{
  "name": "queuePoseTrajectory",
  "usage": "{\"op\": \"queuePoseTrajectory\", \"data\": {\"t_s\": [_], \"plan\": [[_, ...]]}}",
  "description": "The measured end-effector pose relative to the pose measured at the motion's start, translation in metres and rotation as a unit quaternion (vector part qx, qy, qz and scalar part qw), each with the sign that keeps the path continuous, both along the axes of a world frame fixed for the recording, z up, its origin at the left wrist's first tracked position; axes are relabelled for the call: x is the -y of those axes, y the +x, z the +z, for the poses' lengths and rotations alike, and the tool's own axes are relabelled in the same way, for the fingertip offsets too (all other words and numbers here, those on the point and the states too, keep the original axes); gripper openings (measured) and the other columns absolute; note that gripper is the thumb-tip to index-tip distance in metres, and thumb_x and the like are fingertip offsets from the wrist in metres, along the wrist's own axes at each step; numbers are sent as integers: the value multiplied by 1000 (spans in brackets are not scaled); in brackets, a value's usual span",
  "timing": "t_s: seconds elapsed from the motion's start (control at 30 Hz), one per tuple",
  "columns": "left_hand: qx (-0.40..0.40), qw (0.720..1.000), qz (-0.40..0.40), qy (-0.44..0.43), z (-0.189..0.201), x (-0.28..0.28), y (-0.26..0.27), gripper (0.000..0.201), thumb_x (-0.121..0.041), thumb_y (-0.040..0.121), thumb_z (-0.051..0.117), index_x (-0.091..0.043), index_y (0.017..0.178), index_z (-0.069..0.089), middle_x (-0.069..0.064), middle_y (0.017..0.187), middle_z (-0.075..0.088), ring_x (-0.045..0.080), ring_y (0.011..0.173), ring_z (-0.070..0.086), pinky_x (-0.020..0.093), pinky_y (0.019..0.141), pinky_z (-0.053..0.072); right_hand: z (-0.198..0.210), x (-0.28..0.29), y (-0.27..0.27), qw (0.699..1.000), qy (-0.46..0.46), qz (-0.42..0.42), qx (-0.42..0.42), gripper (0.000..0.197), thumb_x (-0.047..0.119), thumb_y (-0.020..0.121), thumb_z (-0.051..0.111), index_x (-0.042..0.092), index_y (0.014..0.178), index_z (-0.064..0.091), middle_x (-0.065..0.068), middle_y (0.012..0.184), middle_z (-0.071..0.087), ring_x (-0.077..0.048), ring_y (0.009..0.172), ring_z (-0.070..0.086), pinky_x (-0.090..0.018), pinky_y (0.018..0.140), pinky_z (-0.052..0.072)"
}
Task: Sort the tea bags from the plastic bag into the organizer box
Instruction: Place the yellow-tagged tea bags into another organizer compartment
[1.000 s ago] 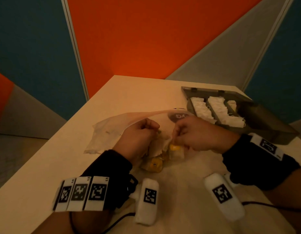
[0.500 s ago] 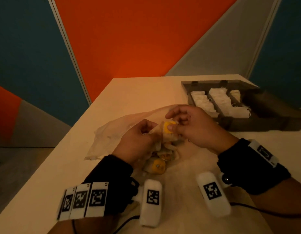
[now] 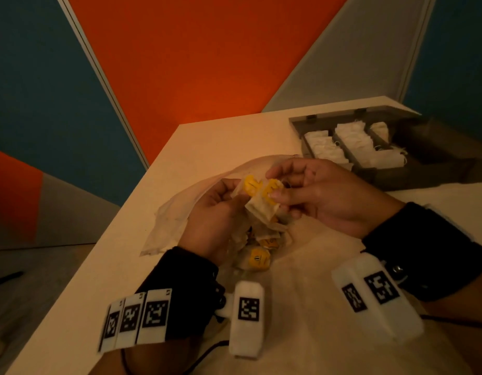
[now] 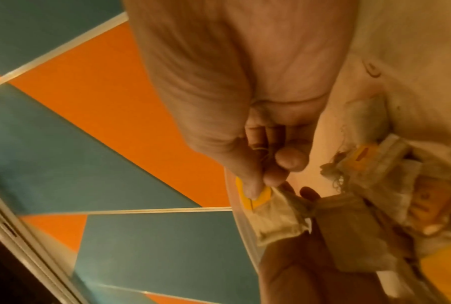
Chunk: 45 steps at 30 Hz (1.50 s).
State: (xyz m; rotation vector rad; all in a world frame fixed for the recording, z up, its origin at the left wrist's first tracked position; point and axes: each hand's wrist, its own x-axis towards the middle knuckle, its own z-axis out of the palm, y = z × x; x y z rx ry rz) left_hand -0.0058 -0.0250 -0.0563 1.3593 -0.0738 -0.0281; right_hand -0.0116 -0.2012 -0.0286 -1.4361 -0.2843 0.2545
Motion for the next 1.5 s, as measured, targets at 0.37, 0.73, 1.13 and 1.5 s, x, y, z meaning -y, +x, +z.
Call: {"op": "queuePoseTrajectory", "data": {"t_s": [0.37,0.73,1.13,1.5], "plan": [[-5,999,-53,-7,-1,1,-1,17,4,93,51,-7,86,60,9,77,66,23,68,60,31,62,51,-7,-7,-1,992,-77,-81,65,16,2,75,78,16,75,71,-8,90,67,-13,73,56,-13,50,43],[5,998,-62,-12,-2,1,-1,16,7,94,46,0,101,58,18,88,67,29,73,62,33,63,55,-14,-14,4,988,-76,-123,58,35,-2,76,78,9,107,67,-5,77,67,-1,62,62,-10,49,43],[21,998,-39,36,1,2,-3,22,-18,83,67,1,93,65,17,88,68,25,79,63,33,72,52,-15,-12,5,984,-75,-153,61,11,5,82,73,4,92,69,-4,80,66,6,55,56,-8,46,41],[-24,995,-50,-85,3,2,-4,15,-7,97,49,6,96,57,10,73,64,13,58,64,21,52,52,-19,-10,6,966,-239,-88,43,12,21,81,77,15,91,72,2,80,68,-7,71,58,-22,60,42]]}}
